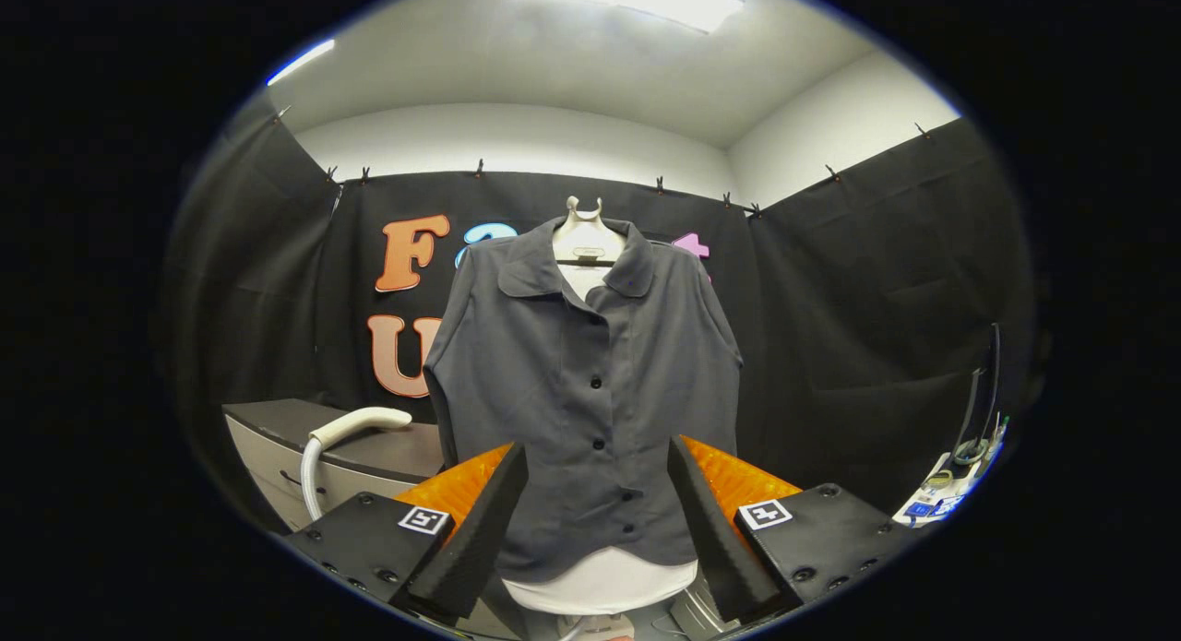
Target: Iron the clothes twice with a garment steamer, once on the left side and once on the right side.
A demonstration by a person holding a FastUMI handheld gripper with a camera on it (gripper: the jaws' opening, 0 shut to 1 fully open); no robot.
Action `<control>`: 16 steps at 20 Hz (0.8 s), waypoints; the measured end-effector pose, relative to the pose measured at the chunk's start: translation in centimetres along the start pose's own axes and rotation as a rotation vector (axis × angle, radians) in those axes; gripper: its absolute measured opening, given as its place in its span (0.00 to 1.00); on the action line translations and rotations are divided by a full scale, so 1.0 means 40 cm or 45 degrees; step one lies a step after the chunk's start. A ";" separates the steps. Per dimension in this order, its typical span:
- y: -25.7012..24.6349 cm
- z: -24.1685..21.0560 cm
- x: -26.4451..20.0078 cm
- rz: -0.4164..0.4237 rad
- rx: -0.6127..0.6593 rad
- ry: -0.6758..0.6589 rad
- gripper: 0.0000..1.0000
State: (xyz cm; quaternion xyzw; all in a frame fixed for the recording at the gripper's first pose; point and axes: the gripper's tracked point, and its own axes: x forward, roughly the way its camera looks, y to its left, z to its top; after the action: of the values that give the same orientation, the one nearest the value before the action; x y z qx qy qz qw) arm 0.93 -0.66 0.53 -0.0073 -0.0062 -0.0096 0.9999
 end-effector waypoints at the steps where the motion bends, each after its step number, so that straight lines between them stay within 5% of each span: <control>1: 0.010 0.007 0.003 0.010 -0.002 -0.005 0.98; 9: 0.125 0.071 0.059 0.125 0.018 -0.048 0.98; 16: 0.373 0.080 0.193 0.368 0.169 0.040 0.99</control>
State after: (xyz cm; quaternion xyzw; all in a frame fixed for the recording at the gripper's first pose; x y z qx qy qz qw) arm 8.91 14.15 3.61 0.0580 0.0099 0.1348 0.9891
